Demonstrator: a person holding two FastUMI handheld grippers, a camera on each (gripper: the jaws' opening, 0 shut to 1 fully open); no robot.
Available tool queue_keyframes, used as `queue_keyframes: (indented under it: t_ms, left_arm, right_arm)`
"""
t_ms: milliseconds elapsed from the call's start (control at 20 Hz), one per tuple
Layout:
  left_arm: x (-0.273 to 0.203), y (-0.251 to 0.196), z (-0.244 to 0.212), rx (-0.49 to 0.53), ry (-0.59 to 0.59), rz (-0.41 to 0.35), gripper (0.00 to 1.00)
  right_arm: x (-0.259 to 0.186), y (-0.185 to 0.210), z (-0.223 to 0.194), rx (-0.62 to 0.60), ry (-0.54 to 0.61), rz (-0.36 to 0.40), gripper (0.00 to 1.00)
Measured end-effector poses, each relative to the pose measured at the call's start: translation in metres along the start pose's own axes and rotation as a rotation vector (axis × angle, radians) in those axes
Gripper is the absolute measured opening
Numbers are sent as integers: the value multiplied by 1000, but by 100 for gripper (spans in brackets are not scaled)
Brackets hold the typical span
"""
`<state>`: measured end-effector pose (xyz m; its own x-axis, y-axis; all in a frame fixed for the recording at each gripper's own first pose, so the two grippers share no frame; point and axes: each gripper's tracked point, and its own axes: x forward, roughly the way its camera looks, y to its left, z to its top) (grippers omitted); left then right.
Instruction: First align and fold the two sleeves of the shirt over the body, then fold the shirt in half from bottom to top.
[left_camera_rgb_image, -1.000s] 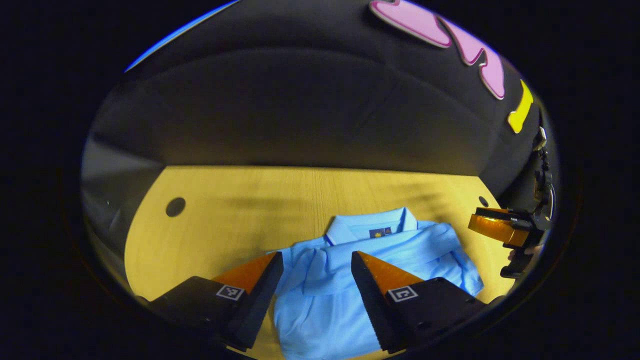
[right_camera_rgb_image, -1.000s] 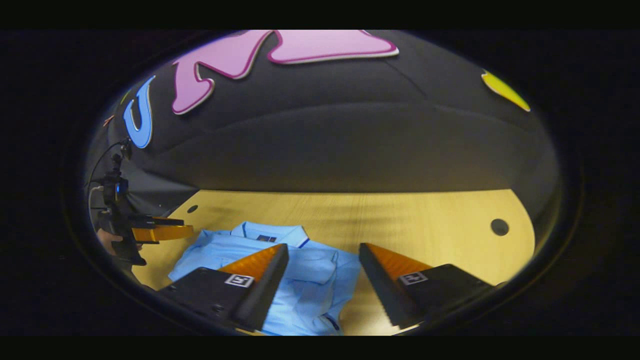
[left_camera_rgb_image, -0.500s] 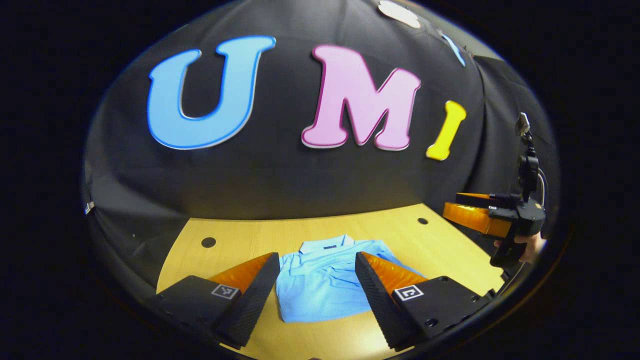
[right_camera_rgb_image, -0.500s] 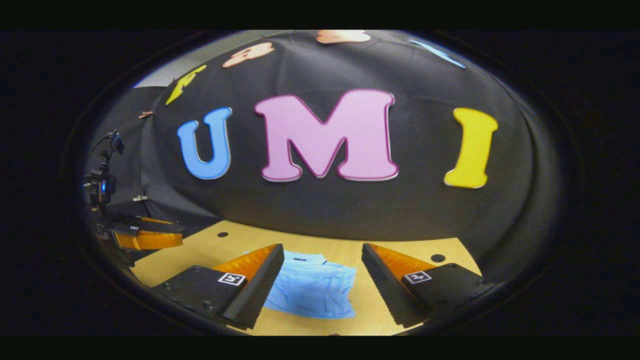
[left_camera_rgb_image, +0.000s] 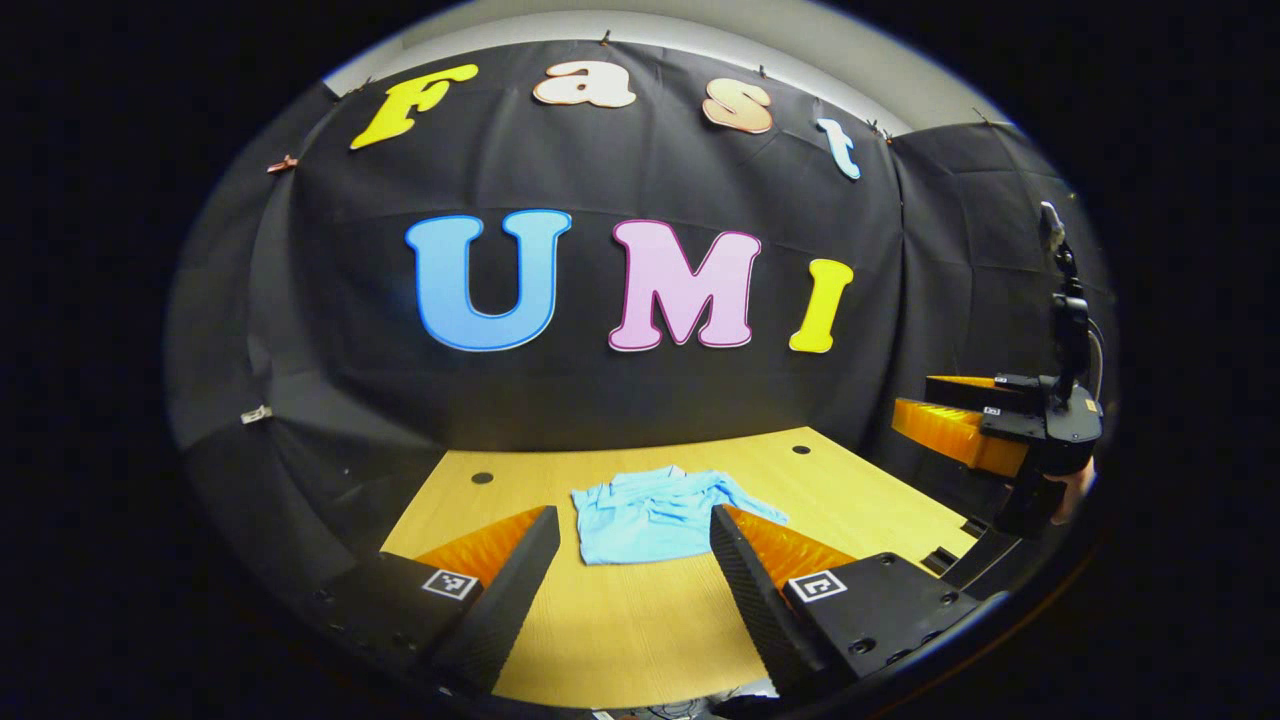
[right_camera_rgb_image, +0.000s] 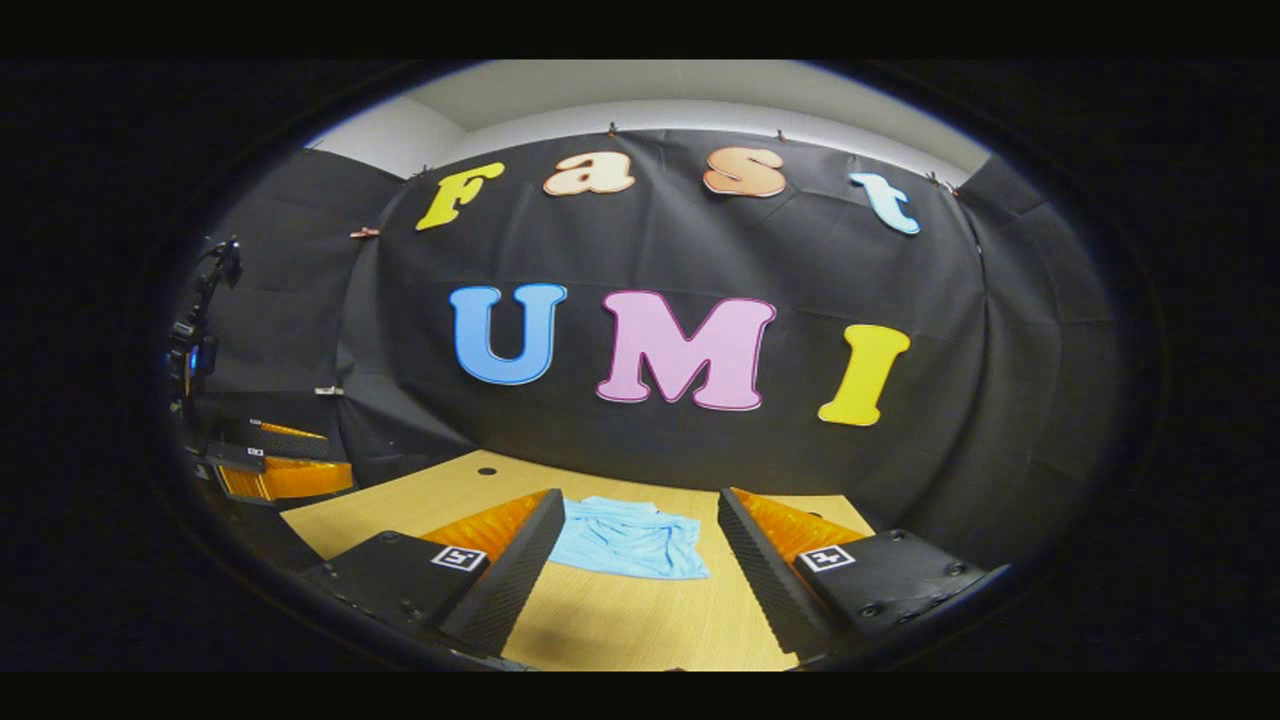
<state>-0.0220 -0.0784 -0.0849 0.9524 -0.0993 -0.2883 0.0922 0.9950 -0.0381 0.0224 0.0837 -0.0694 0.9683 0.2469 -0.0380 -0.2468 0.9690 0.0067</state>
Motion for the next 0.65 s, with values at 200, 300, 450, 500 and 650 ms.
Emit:
queue_keyframes:
  t_ms: [200,300,450,500,650]
  left_arm:
    - [-35,-1,3,-52,-28,4,97]
    - [-40,3,-1,-45,-14,35,97]
    - [-43,-8,13,-70,-36,24,97]
    - [-41,-9,13,-72,-39,25,96]
    - [-41,-23,24,-67,-56,15,97]
  right_arm:
    - [-46,-7,10,-27,-16,-10,97]
    - [-55,-16,13,-35,-19,-23,97]
    - [-70,-33,29,-35,-38,-60,97]
    - [-73,-35,33,-27,-48,-68,97]
    - [-78,-44,41,-24,-63,-74,96]
